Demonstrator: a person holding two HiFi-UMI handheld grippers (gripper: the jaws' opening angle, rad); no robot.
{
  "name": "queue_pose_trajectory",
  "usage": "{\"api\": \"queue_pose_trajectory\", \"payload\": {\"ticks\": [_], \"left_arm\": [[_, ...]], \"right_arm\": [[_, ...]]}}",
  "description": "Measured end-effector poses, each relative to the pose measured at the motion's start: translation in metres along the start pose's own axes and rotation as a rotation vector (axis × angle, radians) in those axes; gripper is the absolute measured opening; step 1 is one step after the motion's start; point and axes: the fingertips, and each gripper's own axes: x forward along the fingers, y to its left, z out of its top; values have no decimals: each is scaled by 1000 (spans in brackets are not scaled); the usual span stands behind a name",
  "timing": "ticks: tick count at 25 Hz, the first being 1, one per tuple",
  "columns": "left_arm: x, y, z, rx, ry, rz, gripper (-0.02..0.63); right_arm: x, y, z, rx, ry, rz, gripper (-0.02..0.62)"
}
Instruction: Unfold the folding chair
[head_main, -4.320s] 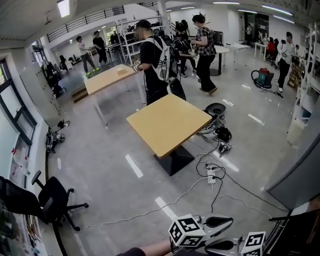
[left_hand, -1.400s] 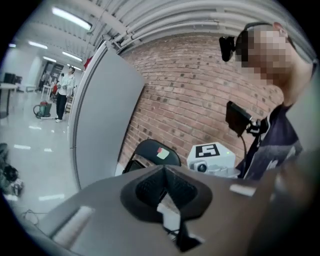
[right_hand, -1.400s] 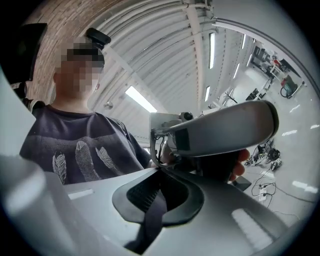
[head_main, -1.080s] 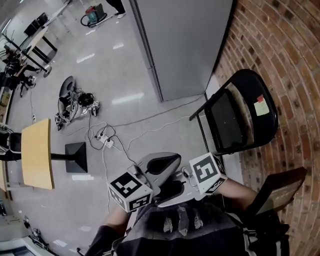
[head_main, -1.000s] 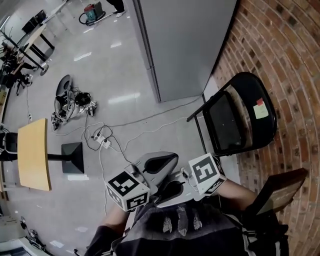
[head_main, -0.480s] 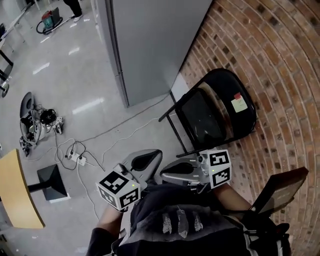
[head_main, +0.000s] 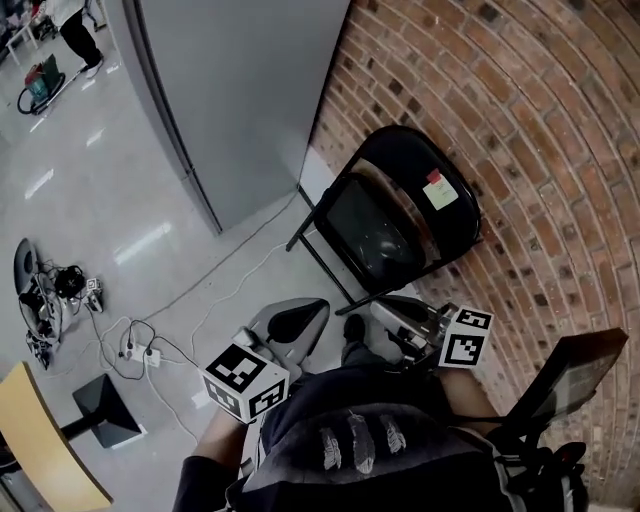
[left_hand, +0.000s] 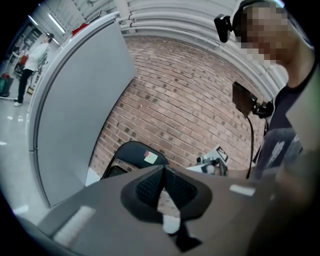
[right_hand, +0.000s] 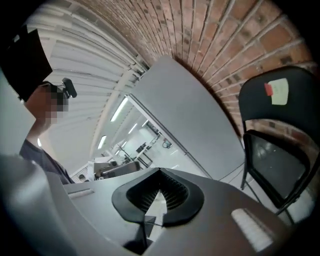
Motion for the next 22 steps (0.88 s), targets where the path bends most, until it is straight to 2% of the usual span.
{"api": "queue_pose_trajectory", "payload": {"ticks": [4,6,9,14,19,22], "left_arm": [[20,4,-1,0,28,37,2],[36,4,0,-3,43,58,2],[67,-1,0,-30,70,65,2],[141,-10,-3,-42,178,8,2],[212,-17,-15,59,318,-45,2],[257,-21,-29,71,391,-74,2]], "right_arm": [[-27,-55,17,-97,20,-169,0],[-50,-87,26,-86,7,-236,0],[-82,-124,38,-47,-16,-289,0],[-115,-174,47,-35,-55,-348,0],[-154,-225,26,38,-118,-445,0],[-184,-262,26,39,-147,-548,2]]}}
